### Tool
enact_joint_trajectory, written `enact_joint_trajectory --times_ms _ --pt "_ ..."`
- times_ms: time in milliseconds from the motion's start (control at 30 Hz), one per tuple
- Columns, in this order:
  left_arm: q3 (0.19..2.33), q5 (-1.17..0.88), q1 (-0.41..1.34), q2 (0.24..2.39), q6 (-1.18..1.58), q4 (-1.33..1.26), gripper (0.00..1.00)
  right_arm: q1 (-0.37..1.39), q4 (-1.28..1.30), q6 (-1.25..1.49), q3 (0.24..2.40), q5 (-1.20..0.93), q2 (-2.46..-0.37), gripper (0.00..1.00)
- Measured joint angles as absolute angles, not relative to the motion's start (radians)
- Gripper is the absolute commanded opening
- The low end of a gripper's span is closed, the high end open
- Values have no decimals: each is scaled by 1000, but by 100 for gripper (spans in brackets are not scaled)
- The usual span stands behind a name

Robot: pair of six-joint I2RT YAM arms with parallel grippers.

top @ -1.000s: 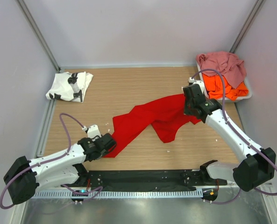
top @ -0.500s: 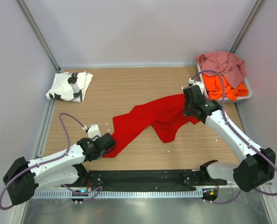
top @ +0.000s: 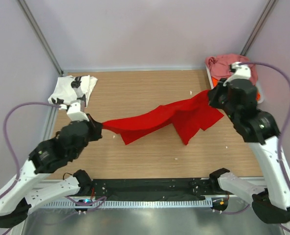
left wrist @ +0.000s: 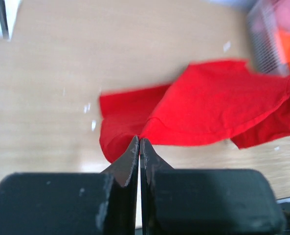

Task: Fold and stack the t-shirts
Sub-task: Flatten the tshirt out

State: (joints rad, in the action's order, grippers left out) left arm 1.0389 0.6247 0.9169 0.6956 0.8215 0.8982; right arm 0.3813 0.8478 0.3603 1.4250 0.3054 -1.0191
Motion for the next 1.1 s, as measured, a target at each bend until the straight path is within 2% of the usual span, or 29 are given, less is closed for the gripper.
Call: enact_joint_trajectory --times_ms 300,500,700,867,1100 --pt "1557 561 917 717 384 865 0 379 870 243 1779 189 -847 1" --pt "1762 396 915 714 216 811 0 379 852 154 1922 118 -713 1" --pt "1877 166 848 696 118 792 0 379 776 93 1949 44 -590 1" --pt "1908 10 738 657 68 788 0 379 726 49 2006 -14 -575 1" --pt "1896 -3 693 651 31 778 0 379 678 2 2115 28 -682 1"
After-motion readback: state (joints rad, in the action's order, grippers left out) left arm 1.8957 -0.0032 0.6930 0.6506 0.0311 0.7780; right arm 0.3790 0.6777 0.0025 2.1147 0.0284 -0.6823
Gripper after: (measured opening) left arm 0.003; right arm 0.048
